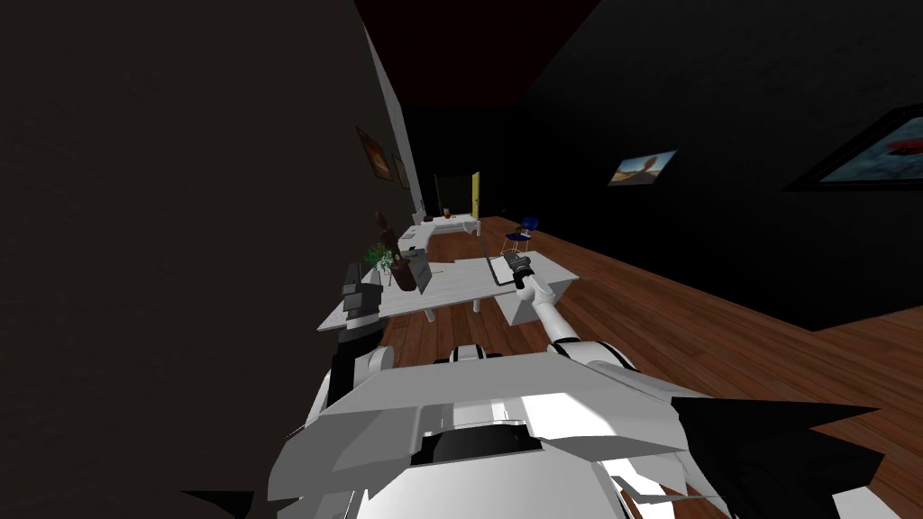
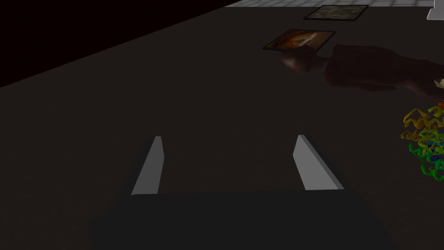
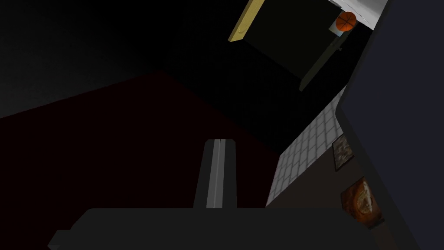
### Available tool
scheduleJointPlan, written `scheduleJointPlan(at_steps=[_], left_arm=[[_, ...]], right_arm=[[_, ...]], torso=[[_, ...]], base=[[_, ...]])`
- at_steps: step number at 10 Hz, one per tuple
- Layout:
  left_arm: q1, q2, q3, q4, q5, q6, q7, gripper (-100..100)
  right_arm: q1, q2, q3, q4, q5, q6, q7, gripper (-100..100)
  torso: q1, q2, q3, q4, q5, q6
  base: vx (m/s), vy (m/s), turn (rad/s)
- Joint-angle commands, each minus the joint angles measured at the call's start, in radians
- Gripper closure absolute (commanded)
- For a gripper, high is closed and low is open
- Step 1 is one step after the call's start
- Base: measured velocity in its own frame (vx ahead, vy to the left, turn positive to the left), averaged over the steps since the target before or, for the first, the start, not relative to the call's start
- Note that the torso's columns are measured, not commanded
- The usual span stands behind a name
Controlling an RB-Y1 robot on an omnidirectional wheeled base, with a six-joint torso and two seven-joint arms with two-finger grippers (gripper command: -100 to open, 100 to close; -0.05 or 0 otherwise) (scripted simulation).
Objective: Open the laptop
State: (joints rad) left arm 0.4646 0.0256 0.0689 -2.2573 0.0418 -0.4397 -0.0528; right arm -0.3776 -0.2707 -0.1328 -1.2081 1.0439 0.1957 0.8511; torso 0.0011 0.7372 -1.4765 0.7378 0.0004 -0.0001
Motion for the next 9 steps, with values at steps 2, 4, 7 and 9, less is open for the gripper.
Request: scheduleJointPlan(at_steps=[2, 4, 7, 9], left_arm=[[0.0, 0.0, 0.0, 0.0, 0.0, 0.0, 0.0, 0], [0.0, 0.0, 0.0, 0.0, 0.0, 0.0, 0.0, 0], [0.0, 0.0, 0.0, 0.0, 0.0, 0.0, 0.0, 0], [0.0, 0.0, 0.0, 0.0, 0.0, 0.0, 0.0, 0]], right_arm=[[-0.019, 0.002, -0.001, 0.032, -0.083, -0.003, -0.058, 100], [-0.006, 0.003, 0.015, 0.016, -0.047, 0.023, -0.055, -100], [0.015, 0.013, 0.04, -0.003, 0.017, 0.072, -0.069, -100], [0.035, 0.022, 0.064, -0.019, 0.074, 0.116, -0.083, -100]], torso=[[0.0, 0.001, 0.001, 0.0, 0.0, 0.0], [0.002, 0.0, 0.0, 0.0, 0.0, 0.0], [0.0, 0.0, 0.0, 0.0, 0.0, 0.0], [-0.002, 0.001, 0.001, 0.0, -0.001, 0.0]], base=[[-0.022, -0.089, -0.014], [-0.002, -0.019, 0.025], [0.01, 0.029, 0.053], [0.005, 0.024, 0.057]])
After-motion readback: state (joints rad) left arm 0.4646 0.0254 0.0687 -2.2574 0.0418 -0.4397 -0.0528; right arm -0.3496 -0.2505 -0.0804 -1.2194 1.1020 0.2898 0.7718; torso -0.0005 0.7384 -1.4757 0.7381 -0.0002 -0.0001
